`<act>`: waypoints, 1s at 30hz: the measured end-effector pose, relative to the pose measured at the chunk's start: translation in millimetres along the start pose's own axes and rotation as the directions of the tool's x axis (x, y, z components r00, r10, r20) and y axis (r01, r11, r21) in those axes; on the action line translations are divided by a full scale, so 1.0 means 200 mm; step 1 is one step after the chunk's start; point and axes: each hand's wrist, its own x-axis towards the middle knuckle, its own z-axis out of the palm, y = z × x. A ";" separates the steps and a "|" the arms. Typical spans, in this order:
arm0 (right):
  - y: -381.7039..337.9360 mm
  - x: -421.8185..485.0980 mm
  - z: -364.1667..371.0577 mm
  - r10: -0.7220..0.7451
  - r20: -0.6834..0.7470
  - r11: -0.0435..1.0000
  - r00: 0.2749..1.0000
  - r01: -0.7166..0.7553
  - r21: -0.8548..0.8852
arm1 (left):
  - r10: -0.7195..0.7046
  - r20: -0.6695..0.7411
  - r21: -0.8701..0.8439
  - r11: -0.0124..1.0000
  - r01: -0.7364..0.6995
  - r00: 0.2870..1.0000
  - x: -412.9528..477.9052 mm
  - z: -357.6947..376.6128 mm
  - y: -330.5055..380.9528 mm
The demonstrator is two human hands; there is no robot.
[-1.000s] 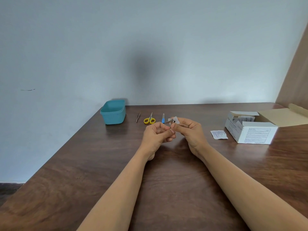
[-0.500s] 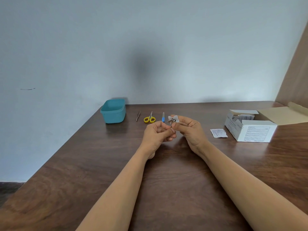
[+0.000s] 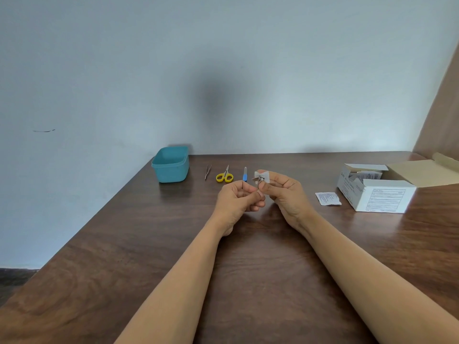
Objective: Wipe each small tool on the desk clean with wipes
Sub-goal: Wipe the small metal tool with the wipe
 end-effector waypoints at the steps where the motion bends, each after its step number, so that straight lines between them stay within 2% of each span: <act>1: 0.00 0.00 0.00 0.013 0.017 1.000 1.000 -0.013 -0.010 | 0.000 0.000 0.001 1.000 0.000 1.000 0.00 0.00 0.00; 6: 0.00 -0.01 0.01 0.015 -0.003 0.992 1.000 -0.015 -0.122 | -0.003 -0.019 -0.033 0.999 0.002 1.000 0.00 0.00 0.01; 11: 0.00 -0.01 0.02 -0.050 -0.050 0.997 0.997 0.047 -0.055 | -0.028 -0.043 -0.089 0.996 0.024 0.999 0.01 0.00 0.01; 15: -0.01 -0.01 0.01 0.002 -0.014 1.000 1.000 -0.002 -0.007 | -0.044 -0.036 -0.065 0.997 0.041 0.998 0.01 0.01 0.00; 22: 0.01 0.00 0.00 0.041 -0.008 0.989 0.999 -0.042 -0.143 | -0.041 -0.044 -0.068 0.997 0.038 0.998 0.01 0.00 -0.01; 30: 0.01 -0.02 0.03 -0.084 -0.116 0.990 0.990 0.069 -0.124 | -0.055 -0.057 -0.053 0.997 0.052 0.997 0.01 0.00 0.00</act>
